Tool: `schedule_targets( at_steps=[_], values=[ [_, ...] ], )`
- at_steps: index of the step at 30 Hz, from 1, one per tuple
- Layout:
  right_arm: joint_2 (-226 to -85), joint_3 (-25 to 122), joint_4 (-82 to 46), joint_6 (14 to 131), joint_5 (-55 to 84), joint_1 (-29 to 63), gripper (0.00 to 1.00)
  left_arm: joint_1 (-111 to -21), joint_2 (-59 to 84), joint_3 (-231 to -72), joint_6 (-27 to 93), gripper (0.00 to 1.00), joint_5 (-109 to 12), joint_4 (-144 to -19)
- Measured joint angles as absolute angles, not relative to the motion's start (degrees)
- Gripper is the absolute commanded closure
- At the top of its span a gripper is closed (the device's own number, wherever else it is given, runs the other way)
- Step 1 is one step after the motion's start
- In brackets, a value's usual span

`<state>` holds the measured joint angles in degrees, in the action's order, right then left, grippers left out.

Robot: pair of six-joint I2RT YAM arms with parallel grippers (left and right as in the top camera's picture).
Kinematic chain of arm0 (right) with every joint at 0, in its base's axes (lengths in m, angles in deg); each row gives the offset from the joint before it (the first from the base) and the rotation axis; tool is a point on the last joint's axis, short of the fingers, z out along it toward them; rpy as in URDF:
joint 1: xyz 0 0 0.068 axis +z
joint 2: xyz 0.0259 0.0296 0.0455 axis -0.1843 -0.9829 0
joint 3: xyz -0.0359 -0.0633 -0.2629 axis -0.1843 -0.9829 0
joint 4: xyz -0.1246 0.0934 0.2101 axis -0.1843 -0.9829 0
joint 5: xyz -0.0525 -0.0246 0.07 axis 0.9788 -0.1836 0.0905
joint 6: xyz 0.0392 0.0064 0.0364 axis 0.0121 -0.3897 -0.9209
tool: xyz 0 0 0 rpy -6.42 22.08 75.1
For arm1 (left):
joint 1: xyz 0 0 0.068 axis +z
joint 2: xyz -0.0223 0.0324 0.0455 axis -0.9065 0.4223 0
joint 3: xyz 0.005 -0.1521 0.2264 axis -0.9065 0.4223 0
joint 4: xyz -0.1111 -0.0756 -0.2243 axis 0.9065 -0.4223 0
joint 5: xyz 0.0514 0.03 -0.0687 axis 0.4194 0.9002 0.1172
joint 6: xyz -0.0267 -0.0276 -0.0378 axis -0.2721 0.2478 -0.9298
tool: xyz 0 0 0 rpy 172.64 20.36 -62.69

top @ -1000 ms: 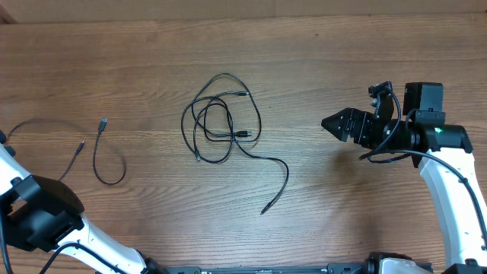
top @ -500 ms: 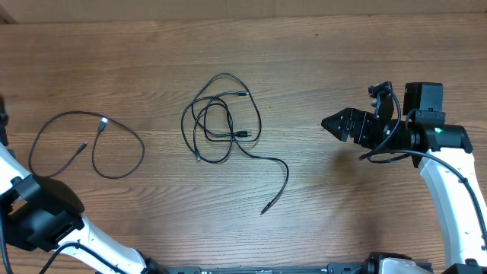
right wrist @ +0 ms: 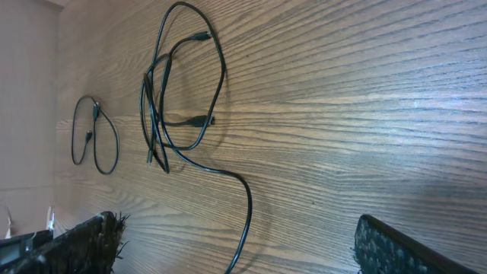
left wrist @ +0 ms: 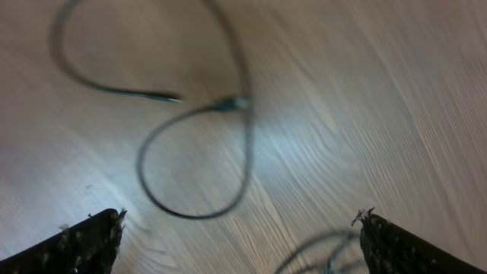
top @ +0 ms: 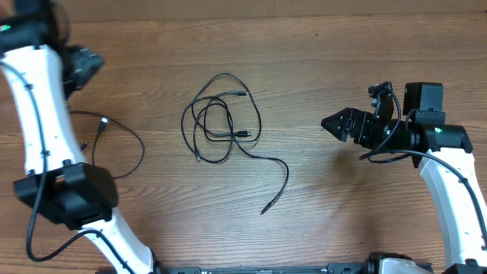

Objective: Untangle cables

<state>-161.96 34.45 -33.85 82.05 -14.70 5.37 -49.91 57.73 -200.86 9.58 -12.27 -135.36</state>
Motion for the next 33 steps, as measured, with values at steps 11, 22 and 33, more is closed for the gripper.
schedule_targets(
  at_steps=[11, 22, 33],
  values=[
    [-161.96, 34.45, -33.98, 82.03, -14.70, 5.37, 0.03, -72.83, 58.80, -200.88, 13.65, 0.00, -12.42, -134.00],
    [-161.96, 34.45, -35.05, 82.05, -14.68, 5.37, 0.03, -89.88, 70.56, -200.60, 19.28, 0.00, -12.51, -135.51],
    [-161.96, 34.45, -35.12, 82.05, -14.68, 5.37, 0.02, -93.53, 70.63, -200.55, 21.32, 0.01, -12.47, -141.11]
  ],
)
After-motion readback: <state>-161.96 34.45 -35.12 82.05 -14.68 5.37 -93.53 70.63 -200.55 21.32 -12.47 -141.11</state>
